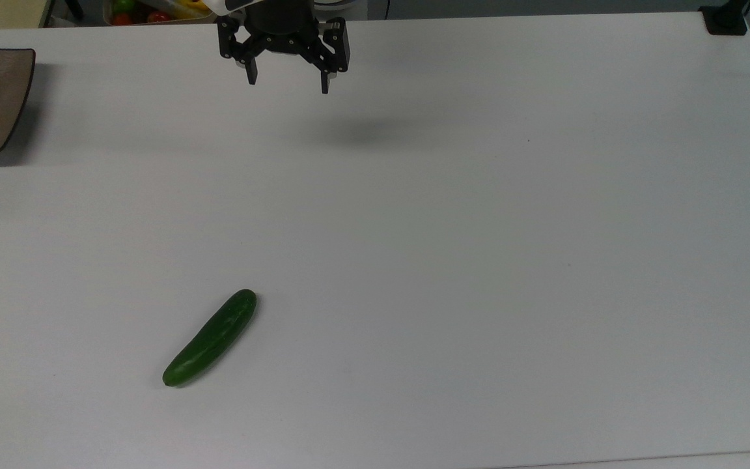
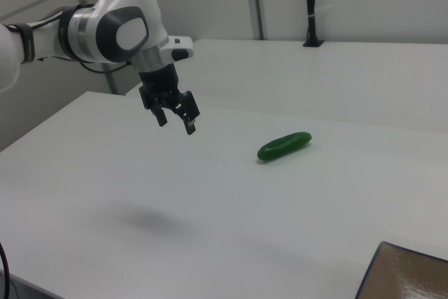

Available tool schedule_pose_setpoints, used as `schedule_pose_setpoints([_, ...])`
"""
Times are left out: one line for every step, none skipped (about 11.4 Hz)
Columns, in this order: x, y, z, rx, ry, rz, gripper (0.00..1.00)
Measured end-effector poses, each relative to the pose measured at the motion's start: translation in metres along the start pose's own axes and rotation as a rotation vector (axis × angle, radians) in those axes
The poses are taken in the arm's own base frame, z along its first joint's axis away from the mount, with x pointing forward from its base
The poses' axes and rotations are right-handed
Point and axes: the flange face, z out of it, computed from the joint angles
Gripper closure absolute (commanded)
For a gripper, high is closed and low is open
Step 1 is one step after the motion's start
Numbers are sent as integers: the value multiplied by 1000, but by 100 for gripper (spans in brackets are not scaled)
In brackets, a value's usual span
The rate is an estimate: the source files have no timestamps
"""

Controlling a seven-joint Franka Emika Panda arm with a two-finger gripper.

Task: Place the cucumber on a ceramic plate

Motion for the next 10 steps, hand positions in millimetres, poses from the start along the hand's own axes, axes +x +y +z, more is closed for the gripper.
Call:
schedule_pose_setpoints([0, -2, 0, -3, 0, -6, 0])
schedule_pose_setpoints([-1, -2, 0, -3, -4, -6, 0])
schedule_pose_setpoints([-1, -2, 0, -4, -9, -5, 0])
schedule_pose_setpoints([-1, -2, 0, -4, -9, -5, 0])
schedule_pose_setpoints([-1, -2, 0, -4, -9, -5, 0])
schedule_pose_setpoints([-1, -2, 0, -4, -9, -5, 0])
schedule_pose_setpoints([-1, -2, 0, -4, -9, -5, 0])
schedule_pose_setpoints([-1, -2, 0, -4, -9, -5, 0])
schedule_pose_setpoints([-1, -2, 0, -4, -9, -5, 0])
schedule_pose_setpoints([-1, -2, -1, -4, -8, -5, 0])
